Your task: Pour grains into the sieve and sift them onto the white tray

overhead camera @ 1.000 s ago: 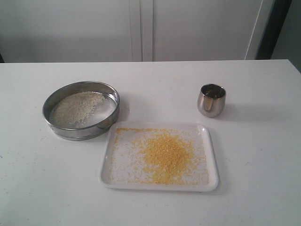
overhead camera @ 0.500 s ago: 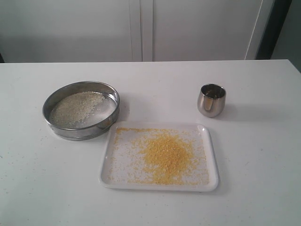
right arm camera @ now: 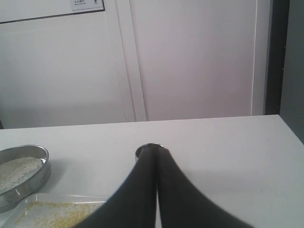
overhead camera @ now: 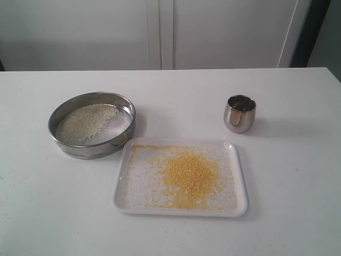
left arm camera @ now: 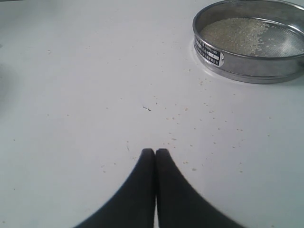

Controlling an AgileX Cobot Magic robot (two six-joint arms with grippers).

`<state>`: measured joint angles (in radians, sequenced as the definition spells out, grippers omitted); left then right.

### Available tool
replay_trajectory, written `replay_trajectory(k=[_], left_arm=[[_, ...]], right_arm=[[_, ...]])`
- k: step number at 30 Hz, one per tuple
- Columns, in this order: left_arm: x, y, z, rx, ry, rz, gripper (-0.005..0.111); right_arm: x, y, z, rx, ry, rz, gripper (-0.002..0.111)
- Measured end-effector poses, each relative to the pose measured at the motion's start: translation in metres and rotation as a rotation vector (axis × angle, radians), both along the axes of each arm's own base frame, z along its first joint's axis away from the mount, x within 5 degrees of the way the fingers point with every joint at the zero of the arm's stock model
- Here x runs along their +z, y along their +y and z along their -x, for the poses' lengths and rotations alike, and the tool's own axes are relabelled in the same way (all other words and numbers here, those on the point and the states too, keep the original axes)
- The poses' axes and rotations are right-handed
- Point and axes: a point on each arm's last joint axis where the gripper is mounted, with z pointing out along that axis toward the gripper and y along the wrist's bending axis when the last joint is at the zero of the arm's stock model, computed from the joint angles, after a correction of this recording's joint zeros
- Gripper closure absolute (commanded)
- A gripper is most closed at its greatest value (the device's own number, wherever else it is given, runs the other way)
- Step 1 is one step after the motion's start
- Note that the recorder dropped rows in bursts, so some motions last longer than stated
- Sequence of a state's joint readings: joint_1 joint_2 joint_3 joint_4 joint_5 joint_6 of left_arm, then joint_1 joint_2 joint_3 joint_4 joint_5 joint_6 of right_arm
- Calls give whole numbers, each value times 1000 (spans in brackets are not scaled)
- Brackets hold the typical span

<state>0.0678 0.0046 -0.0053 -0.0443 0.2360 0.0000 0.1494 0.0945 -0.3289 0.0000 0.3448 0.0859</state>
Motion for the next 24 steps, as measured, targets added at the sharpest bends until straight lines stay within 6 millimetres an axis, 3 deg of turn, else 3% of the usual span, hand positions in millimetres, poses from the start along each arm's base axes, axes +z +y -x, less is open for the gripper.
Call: replay_trajectory(k=[24], left_arm=[[0, 0, 0, 0, 0, 0, 106]], right_arm=[[-5, 1, -1, 13, 10, 70, 108]])
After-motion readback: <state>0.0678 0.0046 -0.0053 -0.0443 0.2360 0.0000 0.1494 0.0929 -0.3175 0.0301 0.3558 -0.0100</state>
